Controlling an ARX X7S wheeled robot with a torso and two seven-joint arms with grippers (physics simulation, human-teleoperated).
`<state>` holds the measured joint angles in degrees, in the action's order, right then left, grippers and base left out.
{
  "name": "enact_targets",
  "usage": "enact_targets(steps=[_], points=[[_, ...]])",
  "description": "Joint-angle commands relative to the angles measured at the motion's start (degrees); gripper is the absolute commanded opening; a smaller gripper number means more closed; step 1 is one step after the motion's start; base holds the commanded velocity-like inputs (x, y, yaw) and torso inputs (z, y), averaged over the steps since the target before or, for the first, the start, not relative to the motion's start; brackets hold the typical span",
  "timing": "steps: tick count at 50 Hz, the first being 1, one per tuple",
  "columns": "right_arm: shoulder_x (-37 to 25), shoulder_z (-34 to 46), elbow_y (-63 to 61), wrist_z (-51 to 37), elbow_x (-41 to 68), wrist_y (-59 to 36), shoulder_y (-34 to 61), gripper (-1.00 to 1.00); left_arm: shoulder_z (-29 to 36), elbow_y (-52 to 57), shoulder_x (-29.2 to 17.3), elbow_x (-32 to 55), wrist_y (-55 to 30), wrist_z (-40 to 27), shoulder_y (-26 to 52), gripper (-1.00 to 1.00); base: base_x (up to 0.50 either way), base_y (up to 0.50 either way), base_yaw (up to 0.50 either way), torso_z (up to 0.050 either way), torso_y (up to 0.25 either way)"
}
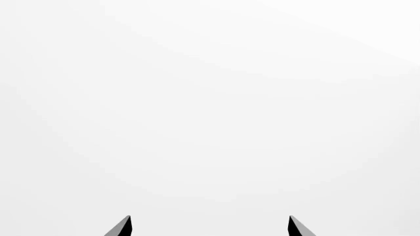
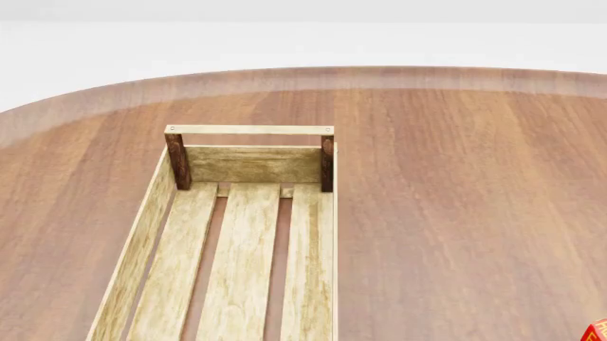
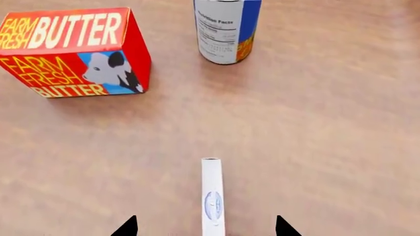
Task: Pick up the cream cheese and put it in the tray.
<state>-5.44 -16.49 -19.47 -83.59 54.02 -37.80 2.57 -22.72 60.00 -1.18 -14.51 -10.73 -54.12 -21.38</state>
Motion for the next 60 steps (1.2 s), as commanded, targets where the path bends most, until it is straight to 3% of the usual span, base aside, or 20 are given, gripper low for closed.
enact_targets(steps=[1, 60], points=[[1.2, -1.4, 9.0, 3.1, 0.1, 3.0, 0.4, 1.00, -1.6, 0.0, 1.2, 0.6, 2.4, 1.7, -0.1, 1.00, 0.00, 0.00, 0.00, 0.000, 0.000], [-0.5, 2.0, 22.4, 7.1, -0.6, 6.8, 3.2, 1.00, -1.4, 0.0, 1.2, 0.1, 2.1, 1.9, 0.4, 1.00, 0.00, 0.00, 0.00, 0.000, 0.000]])
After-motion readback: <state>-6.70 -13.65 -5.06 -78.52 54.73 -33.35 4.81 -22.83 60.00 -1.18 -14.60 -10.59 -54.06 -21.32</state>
